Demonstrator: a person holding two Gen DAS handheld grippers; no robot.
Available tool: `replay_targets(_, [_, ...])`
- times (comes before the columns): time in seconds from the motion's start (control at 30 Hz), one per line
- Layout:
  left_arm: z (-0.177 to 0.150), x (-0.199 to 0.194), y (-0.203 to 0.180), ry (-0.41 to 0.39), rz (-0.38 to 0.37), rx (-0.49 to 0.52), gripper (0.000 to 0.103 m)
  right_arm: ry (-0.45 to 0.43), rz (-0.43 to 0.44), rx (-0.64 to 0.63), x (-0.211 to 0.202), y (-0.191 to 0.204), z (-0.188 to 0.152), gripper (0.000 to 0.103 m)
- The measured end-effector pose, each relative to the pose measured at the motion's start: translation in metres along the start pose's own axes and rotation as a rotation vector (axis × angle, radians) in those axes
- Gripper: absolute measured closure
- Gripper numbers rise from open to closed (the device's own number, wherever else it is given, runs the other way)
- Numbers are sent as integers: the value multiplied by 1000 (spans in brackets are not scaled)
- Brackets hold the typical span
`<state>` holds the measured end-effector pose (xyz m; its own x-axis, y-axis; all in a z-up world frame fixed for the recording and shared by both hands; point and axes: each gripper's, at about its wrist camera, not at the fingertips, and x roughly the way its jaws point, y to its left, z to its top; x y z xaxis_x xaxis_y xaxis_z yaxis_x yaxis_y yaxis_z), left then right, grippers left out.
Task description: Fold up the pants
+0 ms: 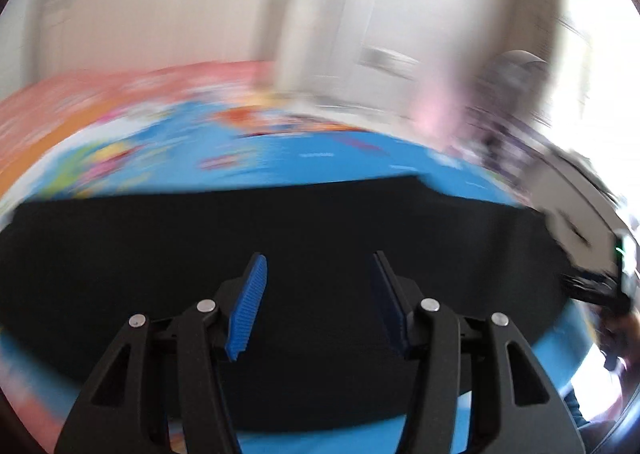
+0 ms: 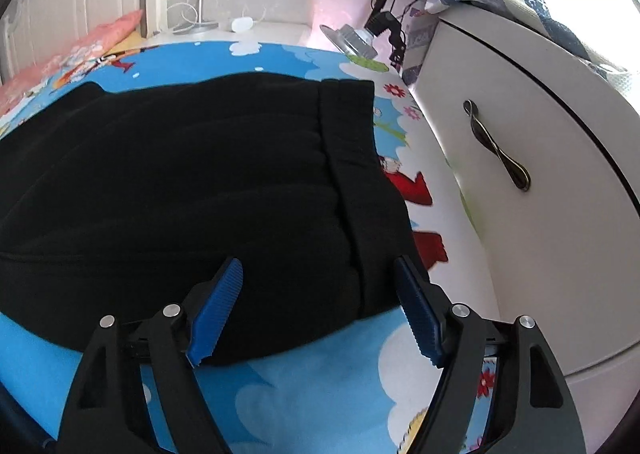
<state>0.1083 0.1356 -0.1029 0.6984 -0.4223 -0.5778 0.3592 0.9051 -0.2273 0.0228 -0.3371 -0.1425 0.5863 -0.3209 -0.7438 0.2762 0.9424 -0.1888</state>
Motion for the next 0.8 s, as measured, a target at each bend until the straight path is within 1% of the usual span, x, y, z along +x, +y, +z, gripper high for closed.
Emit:
replay_targets(0.07, [27,48,-52,45,-116,71,50,-2,-8,7,0,-2,-2,31])
replay_targets(0.1, [36,69,-75,63,-156,114,50,-3,-8,10,0,-2,-2,31])
replay_targets(0.13, [45,92,-101,87,-181,170,50,-2,-6,13,-2,0,-4,31])
replay_targets(0.17, [53,117,-125,122,-198,238,50,2,0,16,-2,-1,-5,31])
replay_targets(0.2, [62,151,-160,172,-222,347,49,7,4,17,1,0,-4,31])
replay_targets(0.23, [65,166,-180,193,-230,403,49,11,10,17,2,1,-3,31])
replay_targets(0.3, [72,207,-215,265,-244,545,47,19,25,25,-1,2,-6,31])
replay_targets(0.33, [73,223,-229,294,-238,606,47,28,42,44,1,-2,-7,31])
replay_targets(0.37, [72,237,-237,334,-239,662,67,33,54,57,-1,-3,-10,30])
replay_targets(0.4, [67,254,-241,389,-212,744,89,40,70,73,0,-6,-11,30])
replay_targets(0.43, [68,267,-240,396,-149,797,95,47,89,90,2,-9,-12,30])
replay_targets(0.47, [73,275,-240,404,-143,800,95,54,112,110,4,-13,-13,30])
replay_targets(0.5, [80,284,-235,434,-173,758,95,55,120,115,4,-13,-14,30])
replay_targets(0.53, [84,287,-233,436,-172,751,92,55,125,115,4,-14,-14,30])
replay_targets(0.57, [85,286,-235,412,-143,773,85,58,125,114,4,-13,-13,30])
replay_targets(0.6, [87,285,-236,382,-113,765,78,61,125,117,3,-13,-13,30])
replay_targets(0.63, [91,284,-239,352,-87,745,65,64,125,119,3,-13,-13,30])
replay_targets(0.67, [97,278,-236,300,-58,704,64,65,127,122,2,-13,-13,29])
replay_targets(0.7, [104,270,-232,269,-80,645,60,67,132,125,1,-14,-13,29])
replay_targets(0.73, [112,255,-223,240,-141,543,52,70,139,128,-2,-15,-12,30])
replay_targets(0.77, [112,247,-221,220,-156,501,48,61,154,135,-10,-18,-10,30])
replay_targets(0.8, [112,230,-211,178,-166,428,45,37,165,142,-17,-21,-7,29])
